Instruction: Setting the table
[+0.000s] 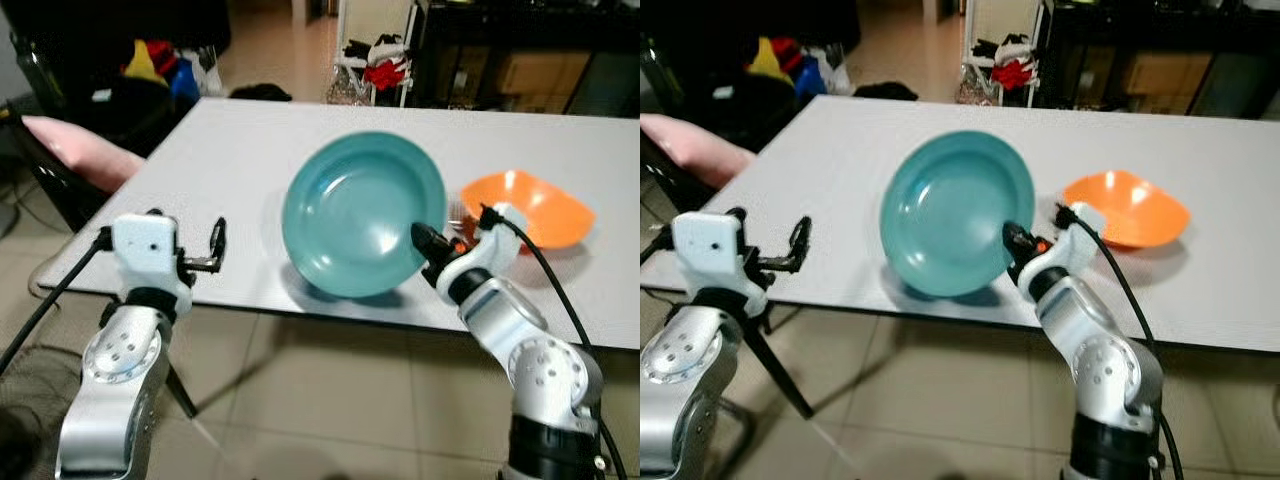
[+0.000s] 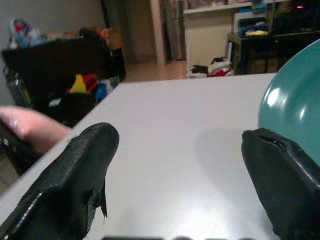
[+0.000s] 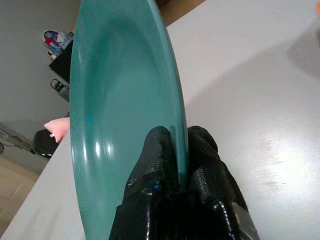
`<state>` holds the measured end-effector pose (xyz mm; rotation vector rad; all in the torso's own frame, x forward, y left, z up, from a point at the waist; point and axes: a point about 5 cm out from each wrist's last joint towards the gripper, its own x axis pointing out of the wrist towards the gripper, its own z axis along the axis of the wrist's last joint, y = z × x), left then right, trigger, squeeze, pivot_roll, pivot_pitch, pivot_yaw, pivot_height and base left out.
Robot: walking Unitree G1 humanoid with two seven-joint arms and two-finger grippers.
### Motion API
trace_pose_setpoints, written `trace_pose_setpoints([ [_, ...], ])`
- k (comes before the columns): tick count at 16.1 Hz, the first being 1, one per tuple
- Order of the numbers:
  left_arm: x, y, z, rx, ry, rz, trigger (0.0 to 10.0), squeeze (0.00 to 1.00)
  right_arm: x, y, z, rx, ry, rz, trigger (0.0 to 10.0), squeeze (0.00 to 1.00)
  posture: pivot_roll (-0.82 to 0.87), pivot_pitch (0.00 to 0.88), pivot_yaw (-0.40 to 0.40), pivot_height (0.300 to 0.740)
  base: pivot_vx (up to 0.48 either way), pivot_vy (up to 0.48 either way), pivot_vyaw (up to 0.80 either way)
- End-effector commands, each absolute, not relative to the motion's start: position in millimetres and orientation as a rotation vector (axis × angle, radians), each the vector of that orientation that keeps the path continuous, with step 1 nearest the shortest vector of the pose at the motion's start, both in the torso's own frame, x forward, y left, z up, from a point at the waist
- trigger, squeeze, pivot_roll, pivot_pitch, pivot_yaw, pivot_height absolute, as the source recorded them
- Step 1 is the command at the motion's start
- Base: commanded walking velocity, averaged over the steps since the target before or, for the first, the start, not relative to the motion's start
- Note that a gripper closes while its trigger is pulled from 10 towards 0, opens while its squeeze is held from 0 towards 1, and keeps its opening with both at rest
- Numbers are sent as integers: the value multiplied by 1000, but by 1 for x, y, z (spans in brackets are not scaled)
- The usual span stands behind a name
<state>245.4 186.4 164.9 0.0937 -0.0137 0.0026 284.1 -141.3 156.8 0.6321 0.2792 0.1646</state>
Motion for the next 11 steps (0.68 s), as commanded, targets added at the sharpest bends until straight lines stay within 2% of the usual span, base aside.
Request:
trace_pose_setpoints([
  [1,243,186,164,99,-4,1,10000,0,286,-147,159,649,267,137,10000,0,-103,0,45,740,0,0,0],
  [3,241,186,163,119,-9,-3,10000,0,287,-145,158,670,281,142,10000,0,-104,0,41,740,0,0,0],
  [6,240,185,164,94,-20,1,10000,0,291,-144,154,829,331,134,10000,0,-100,0,36,740,363,0,0],
  [11,238,185,164,90,-15,-1,10000,0,297,-145,153,920,372,147,10000,0,-99,0,34,740,392,0,0],
])
